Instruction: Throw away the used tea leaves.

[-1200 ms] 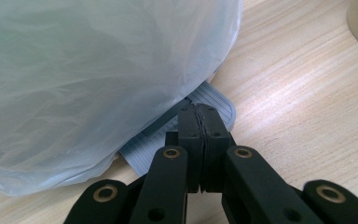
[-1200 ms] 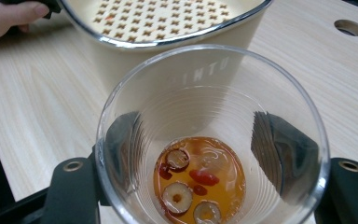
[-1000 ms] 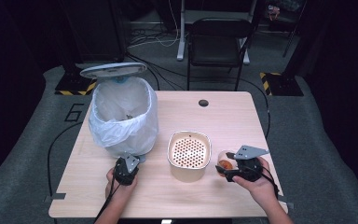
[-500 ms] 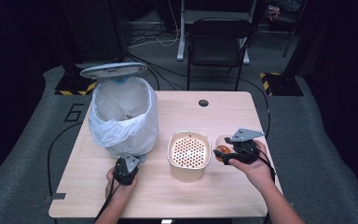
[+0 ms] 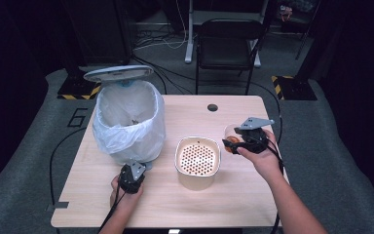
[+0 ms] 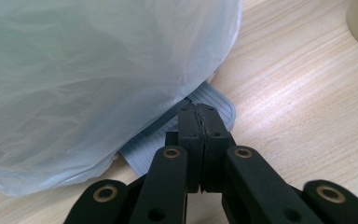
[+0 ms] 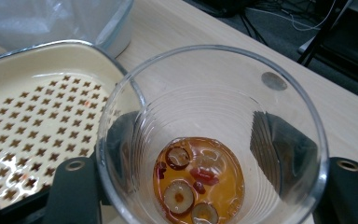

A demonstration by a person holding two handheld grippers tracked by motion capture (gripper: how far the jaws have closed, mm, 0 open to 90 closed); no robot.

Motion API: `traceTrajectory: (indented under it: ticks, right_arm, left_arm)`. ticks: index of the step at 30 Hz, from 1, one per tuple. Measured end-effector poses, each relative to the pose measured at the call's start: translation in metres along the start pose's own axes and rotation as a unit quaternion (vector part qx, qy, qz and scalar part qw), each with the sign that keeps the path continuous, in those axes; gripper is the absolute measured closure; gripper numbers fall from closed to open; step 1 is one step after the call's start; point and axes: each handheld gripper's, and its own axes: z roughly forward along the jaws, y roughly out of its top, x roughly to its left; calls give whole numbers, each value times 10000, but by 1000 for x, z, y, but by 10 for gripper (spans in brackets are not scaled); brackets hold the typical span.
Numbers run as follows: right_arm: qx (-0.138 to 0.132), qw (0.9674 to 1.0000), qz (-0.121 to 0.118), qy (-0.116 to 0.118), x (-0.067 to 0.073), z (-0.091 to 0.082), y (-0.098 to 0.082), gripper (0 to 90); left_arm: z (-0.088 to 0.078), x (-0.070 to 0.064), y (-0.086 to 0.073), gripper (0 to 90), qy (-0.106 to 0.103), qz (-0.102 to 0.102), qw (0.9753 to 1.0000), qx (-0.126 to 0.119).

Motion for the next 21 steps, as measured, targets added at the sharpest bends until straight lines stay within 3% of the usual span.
traceTrajectory:
  ticks: [15,21]
  right_arm:
    - [-15,9993,-307,-206,-15,26,17,339]
    - [-160,9991,-349,-154,-15,32,22,339]
  left_arm:
    - [0,0,0,891,-3,-4,10000,3]
    - [-1,1,0,891,-23,0,10000,45]
